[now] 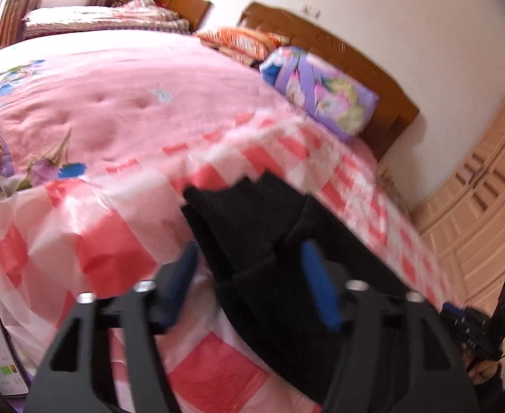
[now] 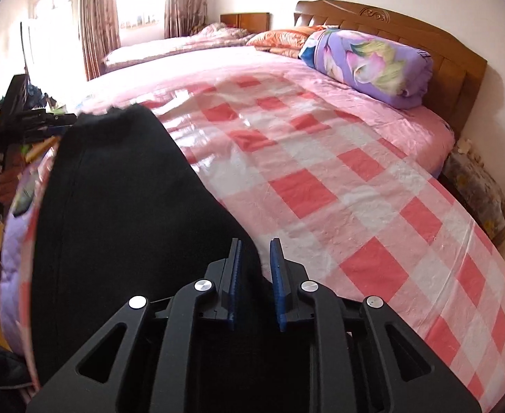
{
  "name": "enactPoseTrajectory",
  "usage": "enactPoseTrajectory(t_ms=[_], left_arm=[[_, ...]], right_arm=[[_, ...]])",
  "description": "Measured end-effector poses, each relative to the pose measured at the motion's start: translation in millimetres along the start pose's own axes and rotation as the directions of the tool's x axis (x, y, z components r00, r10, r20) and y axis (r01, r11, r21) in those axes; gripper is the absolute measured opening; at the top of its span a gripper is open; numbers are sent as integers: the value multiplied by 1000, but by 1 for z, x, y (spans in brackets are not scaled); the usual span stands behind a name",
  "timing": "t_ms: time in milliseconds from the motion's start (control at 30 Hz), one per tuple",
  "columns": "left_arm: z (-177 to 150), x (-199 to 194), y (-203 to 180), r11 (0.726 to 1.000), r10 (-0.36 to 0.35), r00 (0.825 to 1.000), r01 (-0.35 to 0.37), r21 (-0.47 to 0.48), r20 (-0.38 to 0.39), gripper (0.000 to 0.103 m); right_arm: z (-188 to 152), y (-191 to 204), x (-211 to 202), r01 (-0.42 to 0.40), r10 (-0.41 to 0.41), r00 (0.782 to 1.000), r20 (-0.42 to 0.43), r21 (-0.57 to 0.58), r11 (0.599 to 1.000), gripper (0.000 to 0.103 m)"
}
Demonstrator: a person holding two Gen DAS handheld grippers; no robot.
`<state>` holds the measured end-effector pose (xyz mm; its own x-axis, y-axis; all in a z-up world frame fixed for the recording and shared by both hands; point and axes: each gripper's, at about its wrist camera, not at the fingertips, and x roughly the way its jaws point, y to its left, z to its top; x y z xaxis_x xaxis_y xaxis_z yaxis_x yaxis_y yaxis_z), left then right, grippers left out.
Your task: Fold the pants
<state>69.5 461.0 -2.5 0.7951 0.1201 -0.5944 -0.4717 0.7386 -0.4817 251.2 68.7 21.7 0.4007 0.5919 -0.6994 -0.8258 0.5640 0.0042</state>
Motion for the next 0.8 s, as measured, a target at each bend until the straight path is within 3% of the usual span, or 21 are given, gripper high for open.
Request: enactPoseTrajectory(t_ms=[67, 100, 200, 267, 333, 400, 467, 533, 633, 733, 800], left_arm=[[9, -16, 11, 997, -29, 999, 32, -74, 35, 72], [11, -20, 22, 989, -63, 997, 68, -133, 43, 72], [6, -11, 37, 975, -79, 997, 75, -210, -7, 65], [-4, 2, 44, 973, -68, 996, 53, -226, -58, 38], [-14, 10, 50, 966, -51, 996, 30, -255, -76, 24], [-21, 13, 48, 977, 18, 996, -36, -209, -87, 16], [-24, 16, 32, 992, 44, 994, -55, -112, -103, 16], [-26, 18, 15, 998, 12, 993, -19, -52, -122, 17], [-25, 24, -5, 999, 36, 991, -34, 21, -131, 23], [-21, 42, -11, 998, 59, 985, -53, 40, -162, 46], [-19, 52, -7, 998, 64, 983, -58, 40, -173, 49]], right_arm=[[2, 13, -12, -30, 30, 999, 35, -2, 1000, 56], [2, 21, -18, -37, 38, 998, 54, -8, 999, 80], [3, 50, -31, -52, 57, 995, 80, -63, 997, 81], [1, 62, -37, -53, 60, 995, 83, -84, 995, 81], [-3, 72, -44, -72, 80, 993, 92, -88, 994, 81], [-7, 78, -50, -85, 94, 991, 97, -89, 992, 81], [-11, 83, -54, -93, 103, 990, 99, -94, 991, 81], [-14, 87, -54, -81, 91, 991, 94, -103, 991, 81], [-19, 86, -53, -83, 90, 992, 90, -85, 993, 81], [-26, 81, -53, -107, 110, 989, 96, -35, 994, 81], [-30, 78, -53, -130, 129, 986, 101, -1, 992, 81]])
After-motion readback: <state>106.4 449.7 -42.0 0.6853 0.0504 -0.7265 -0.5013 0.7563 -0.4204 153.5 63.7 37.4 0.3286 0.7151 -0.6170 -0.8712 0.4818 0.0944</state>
